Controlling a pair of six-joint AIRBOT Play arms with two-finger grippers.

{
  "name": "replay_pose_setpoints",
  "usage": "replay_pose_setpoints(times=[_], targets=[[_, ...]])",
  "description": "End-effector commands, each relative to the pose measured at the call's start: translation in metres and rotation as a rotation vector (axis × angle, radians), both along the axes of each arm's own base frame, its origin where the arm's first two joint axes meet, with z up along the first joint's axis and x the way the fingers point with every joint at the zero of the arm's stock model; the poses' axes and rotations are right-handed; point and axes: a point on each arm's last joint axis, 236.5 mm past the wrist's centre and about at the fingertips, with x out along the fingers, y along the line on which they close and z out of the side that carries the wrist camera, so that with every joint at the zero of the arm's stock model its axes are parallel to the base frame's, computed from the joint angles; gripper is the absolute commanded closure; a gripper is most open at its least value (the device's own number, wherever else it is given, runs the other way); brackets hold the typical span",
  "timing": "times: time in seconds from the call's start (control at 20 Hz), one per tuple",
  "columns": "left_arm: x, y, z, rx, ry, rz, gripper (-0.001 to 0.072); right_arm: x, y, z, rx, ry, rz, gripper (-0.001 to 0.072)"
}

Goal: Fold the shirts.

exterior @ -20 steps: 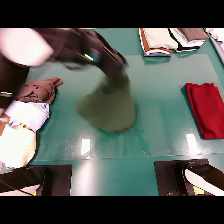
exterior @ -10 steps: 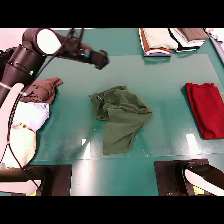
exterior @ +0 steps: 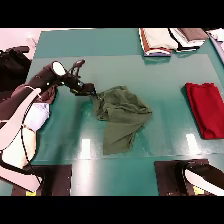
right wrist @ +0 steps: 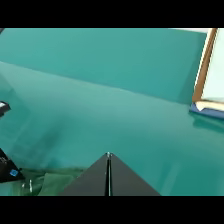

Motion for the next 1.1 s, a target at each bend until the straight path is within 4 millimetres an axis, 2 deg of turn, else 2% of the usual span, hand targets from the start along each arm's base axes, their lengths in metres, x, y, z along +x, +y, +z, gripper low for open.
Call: replay_pose_setpoints(times=[0.0, 0.05, 0.1, 0.15, 0.25, 0.35, 0.5, 0.55, 0.6, 0.65, 0.7, 0.85, 0.95, 1.05], targets=[[-0.004, -0.014, -0.015, -0.045, 0.014, 0.013, 0.0111, 0.001, 0.001, -0.011, -0.001, 0.030, 0.004, 0.0693], [0.002, -0.016, -0.012, -0.061, -0.003, 0.030, 0.0313, 0.000, 0.001, -0.012, -0.002, 0.034, 0.005, 0.0693], [0.008, -0.015, -0.008, -0.068, -0.022, 0.044, 0.0565, -0.003, 0.002, -0.016, -0.008, 0.053, 0.009, 0.0693], [0.015, -0.011, 0.000, -0.074, -0.040, 0.052, 0.0677, -0.008, 0.002, -0.024, -0.020, 0.090, 0.018, 0.0693], [0.031, 0.001, 0.028, -0.080, -0.081, 0.051, 0.0677, -0.022, 0.002, -0.052, -0.055, 0.209, 0.042, 0.0693], [0.053, 0.023, 0.070, -0.058, -0.190, 0.062, 0.0677, -0.038, 0.000, -0.090, -0.080, 0.335, 0.057, 0.0693], [0.071, 0.059, 0.127, 0.018, -0.355, 0.086, 0.0677, -0.065, -0.003, -0.168, -0.090, 0.508, 0.054, 0.0693], [0.071, 0.066, 0.138, 0.036, -0.384, 0.090, 0.0677, -0.074, -0.003, -0.199, -0.084, 0.571, 0.048, 0.0692], [0.070, 0.071, 0.143, 0.061, -0.402, 0.086, 0.0677, -0.084, 0.004, -0.228, -0.047, 0.629, 0.057, 0.0646], [0.069, 0.074, 0.143, 0.073, -0.404, 0.083, 0.0676, -0.094, 0.018, -0.257, 0.023, 0.701, 0.078, 0.0387], [0.067, 0.073, 0.142, 0.074, -0.396, 0.080, 0.0677, -0.105, 0.036, -0.283, 0.109, 0.779, 0.103, 0.0239], [0.066, 0.073, 0.140, 0.074, -0.388, 0.078, 0.0677, -0.126, 0.095, -0.351, 0.274, 0.932, 0.146, 0.0234], [0.065, 0.073, 0.140, 0.075, -0.383, 0.076, 0.0676, -0.127, 0.133, -0.377, 0.322, 0.938, 0.147, 0.0235], [0.063, 0.073, 0.138, 0.077, -0.374, 0.071, 0.0677, -0.123, 0.167, -0.395, 0.337, 0.927, 0.146, 0.0237]])
